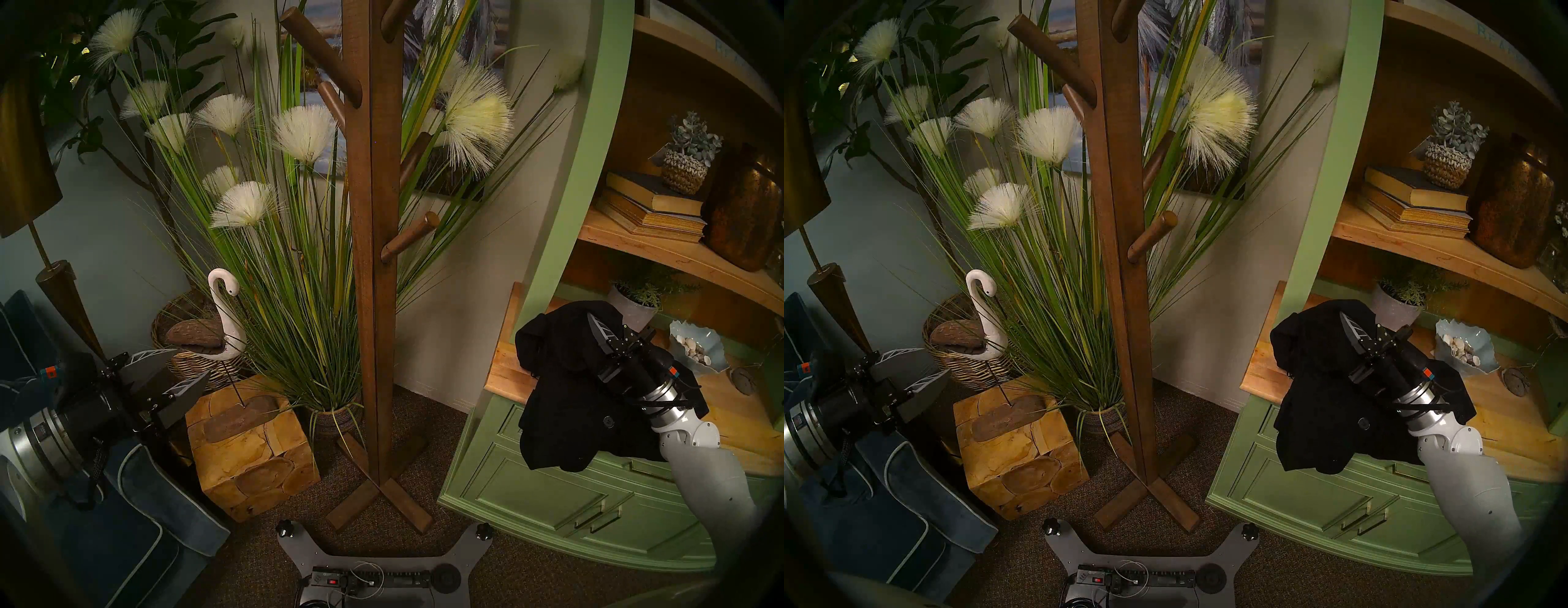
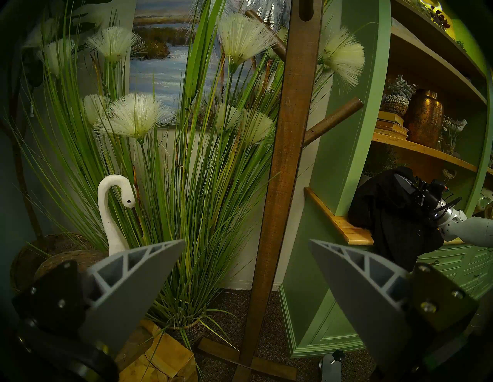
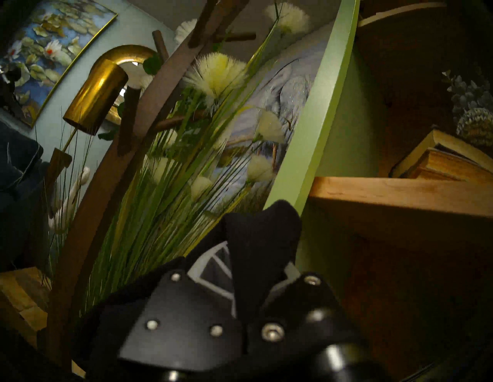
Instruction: Pick up jacket and place on coat hanger
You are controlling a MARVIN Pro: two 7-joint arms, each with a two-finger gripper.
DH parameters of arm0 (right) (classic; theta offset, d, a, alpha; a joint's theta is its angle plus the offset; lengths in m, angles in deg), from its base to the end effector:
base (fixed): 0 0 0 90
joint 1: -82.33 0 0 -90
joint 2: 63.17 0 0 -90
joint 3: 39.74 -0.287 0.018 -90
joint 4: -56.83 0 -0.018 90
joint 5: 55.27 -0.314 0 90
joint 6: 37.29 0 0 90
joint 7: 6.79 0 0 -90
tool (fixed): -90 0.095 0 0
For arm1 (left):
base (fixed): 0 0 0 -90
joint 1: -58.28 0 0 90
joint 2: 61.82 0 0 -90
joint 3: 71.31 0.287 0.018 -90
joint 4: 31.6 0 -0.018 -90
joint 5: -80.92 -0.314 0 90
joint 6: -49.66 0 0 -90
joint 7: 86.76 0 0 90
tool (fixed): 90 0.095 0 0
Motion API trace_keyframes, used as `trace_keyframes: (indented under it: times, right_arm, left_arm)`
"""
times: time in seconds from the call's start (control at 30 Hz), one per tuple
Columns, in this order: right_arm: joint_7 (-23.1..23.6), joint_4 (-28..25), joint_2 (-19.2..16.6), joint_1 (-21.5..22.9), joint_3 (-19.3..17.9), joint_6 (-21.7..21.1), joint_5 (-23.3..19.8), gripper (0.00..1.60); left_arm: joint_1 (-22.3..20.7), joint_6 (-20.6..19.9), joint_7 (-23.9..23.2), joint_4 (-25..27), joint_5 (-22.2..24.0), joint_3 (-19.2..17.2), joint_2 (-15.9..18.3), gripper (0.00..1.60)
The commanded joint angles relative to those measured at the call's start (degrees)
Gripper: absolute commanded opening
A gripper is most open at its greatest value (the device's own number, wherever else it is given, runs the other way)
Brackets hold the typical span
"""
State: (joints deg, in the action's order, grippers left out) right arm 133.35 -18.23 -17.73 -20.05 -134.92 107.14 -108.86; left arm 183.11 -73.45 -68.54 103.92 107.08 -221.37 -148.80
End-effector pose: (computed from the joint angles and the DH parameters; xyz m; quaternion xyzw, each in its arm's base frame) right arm 0.3211 -0.2387 -0.2744 -0.4514 -0.2757 -0.8437 0.0919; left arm 0.1475 0.1748 -0.1404 0.7490 -0.1583 0.6129 0.1957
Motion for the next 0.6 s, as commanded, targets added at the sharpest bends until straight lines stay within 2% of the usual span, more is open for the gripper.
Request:
trace_keyframes:
  times: [0.0,0.57]
  right_arm:
    - [0.56,-5.16,2.52,6.33,0.48,0.57,-1.69,0.0]
    - [-1.54,-13.77,7.72,13.15,4.82,0.57,-0.11,0.0]
  left_arm:
    - [-0.16,0.01,-0.75,0.87,0.79,0.01,0.13,1.6]
    - [-0.18,0.02,-0.68,0.85,0.69,0.05,0.13,1.6]
